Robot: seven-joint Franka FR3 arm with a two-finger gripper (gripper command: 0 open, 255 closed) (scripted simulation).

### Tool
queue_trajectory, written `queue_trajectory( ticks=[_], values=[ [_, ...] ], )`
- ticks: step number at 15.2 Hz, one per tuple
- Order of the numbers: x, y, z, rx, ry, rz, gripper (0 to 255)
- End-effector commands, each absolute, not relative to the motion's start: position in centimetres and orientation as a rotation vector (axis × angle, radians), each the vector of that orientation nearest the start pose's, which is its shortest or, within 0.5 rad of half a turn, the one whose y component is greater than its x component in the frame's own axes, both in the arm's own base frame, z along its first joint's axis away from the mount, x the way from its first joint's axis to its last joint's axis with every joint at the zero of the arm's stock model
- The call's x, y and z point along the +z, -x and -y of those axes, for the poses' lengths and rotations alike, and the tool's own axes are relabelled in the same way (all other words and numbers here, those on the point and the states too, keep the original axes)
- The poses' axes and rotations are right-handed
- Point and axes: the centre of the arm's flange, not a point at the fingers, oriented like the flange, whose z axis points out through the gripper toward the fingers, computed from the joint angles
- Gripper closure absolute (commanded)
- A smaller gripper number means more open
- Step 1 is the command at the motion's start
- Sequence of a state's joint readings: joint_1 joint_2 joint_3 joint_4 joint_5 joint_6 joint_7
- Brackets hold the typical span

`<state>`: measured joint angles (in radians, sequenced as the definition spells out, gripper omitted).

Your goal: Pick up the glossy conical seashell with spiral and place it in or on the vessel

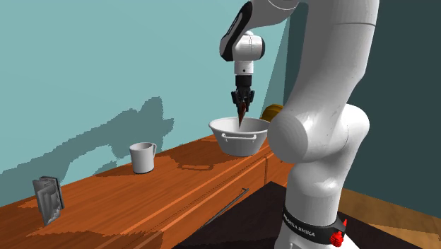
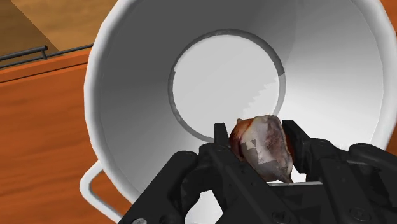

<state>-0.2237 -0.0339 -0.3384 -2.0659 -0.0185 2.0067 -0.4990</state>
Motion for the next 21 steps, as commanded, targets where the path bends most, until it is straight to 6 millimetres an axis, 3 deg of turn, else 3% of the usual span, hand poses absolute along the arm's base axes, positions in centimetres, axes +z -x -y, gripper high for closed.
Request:
queue_trajectory(
  ticks=[1, 6, 14, 15, 20, 21],
  values=[
    [43.4, -45.4, 28.9, 0.040, 3.131, -0.086, 255],
    [40.7, -45.4, 28.9, 0.040, 3.131, -0.086, 255],
    [40.7, -45.4, 28.9, 0.040, 3.131, -0.086, 255],
    [40.7, -45.4, 28.9, 0.040, 3.131, -0.086, 0],
    [40.7, -45.4, 28.9, 0.040, 3.131, -0.086, 0],
    [42.0, -45.4, 28.9, 0.040, 3.131, -0.086, 0]
  ],
)
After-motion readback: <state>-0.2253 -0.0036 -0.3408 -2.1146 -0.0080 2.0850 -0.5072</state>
